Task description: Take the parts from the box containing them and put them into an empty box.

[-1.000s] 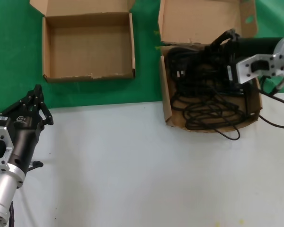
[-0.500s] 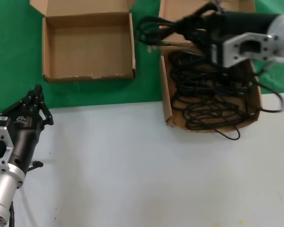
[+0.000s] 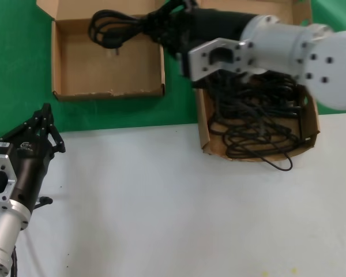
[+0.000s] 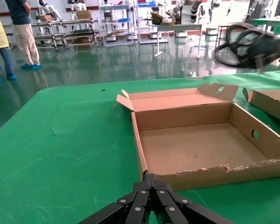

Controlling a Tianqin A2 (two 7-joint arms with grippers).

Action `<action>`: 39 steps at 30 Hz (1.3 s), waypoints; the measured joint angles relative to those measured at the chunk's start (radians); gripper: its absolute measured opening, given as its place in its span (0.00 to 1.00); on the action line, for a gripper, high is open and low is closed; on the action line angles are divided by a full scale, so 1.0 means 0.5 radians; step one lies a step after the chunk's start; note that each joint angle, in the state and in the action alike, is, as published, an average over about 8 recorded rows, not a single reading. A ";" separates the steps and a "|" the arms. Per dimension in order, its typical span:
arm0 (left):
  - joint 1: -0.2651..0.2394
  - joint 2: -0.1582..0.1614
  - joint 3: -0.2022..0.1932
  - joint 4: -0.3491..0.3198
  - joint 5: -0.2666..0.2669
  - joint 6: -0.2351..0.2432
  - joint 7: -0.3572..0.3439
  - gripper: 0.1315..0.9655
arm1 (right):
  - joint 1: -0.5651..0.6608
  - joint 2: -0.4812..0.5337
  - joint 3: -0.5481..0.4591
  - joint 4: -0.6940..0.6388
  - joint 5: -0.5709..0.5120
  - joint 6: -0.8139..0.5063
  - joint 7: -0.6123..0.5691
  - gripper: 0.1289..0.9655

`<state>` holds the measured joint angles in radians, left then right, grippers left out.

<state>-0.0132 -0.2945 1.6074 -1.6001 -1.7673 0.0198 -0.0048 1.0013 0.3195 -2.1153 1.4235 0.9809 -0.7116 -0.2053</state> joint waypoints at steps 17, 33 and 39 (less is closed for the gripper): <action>0.000 0.000 0.000 0.000 0.000 0.000 0.000 0.02 | 0.079 -0.356 -0.074 -0.632 0.267 0.463 -0.493 0.11; 0.000 0.000 0.000 0.000 0.000 0.000 0.000 0.02 | 0.025 -0.335 -0.007 -0.618 0.479 0.581 -0.625 0.27; 0.000 0.000 0.000 0.000 0.000 0.000 0.000 0.02 | -0.087 -0.262 0.133 -0.417 0.521 0.618 -0.432 0.37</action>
<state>-0.0132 -0.2945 1.6074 -1.6001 -1.7673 0.0198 -0.0048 0.9578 0.1887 -2.0487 1.2151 1.2414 -0.4027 -0.4211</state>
